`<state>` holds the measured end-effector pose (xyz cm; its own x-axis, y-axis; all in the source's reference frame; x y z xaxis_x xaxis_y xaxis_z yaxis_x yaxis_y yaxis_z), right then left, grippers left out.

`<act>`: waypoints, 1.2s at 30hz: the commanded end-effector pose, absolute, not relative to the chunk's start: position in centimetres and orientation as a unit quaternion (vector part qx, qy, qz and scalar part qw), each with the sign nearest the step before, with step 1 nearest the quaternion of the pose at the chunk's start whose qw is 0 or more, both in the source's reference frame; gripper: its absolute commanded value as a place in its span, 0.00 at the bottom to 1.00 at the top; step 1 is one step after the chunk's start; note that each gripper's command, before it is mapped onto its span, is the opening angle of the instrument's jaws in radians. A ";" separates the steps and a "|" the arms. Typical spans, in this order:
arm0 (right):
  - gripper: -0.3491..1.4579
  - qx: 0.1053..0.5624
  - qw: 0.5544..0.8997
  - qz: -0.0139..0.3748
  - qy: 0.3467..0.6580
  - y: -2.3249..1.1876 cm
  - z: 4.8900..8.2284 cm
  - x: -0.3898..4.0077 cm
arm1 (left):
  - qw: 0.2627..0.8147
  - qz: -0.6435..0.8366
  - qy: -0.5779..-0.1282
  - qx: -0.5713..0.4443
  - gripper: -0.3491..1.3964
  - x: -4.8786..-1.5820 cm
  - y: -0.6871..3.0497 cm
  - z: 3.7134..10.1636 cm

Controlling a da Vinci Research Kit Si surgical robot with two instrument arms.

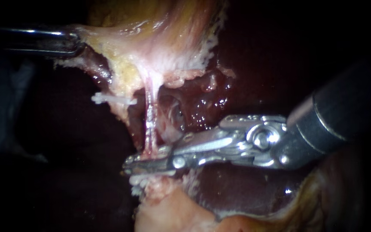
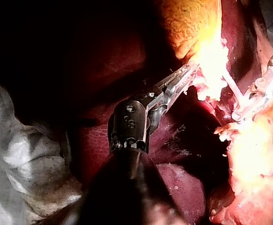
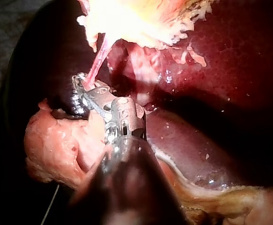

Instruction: Going back second clip right tube

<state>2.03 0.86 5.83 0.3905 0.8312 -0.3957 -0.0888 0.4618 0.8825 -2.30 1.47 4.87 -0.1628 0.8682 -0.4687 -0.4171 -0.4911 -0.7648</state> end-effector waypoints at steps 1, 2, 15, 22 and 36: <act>0.00 0.411 0.725 0.317 0.453 0.86 5.83 2.03 | 0.444 0.724 -0.240 -0.471 0.00 -2.30 1.47 4.87; 0.01 0.414 0.722 0.315 0.456 0.85 5.84 2.03 | 0.444 0.724 -0.240 -0.471 0.00 -2.30 1.47 4.87; 0.43 0.393 0.707 0.296 0.508 0.77 6.20 2.06 | 0.444 0.724 -0.240 -0.471 0.00 -2.30 1.47 4.87; 0.46 0.303 0.774 0.228 0.507 0.75 6.43 2.02 | 0.444 0.724 -0.240 -0.471 0.00 -2.30 1.47 4.87; 0.47 0.247 0.798 0.166 0.524 0.96 6.17 1.36 | 0.444 0.724 -0.240 -0.471 0.00 -2.29 1.46 4.86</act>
<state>1.28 0.98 6.14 0.3958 0.5145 -0.7607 0.0022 0.8278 0.5610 -2.29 1.46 4.87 -0.1630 0.8681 -0.4689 -0.4168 -0.4914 -0.7647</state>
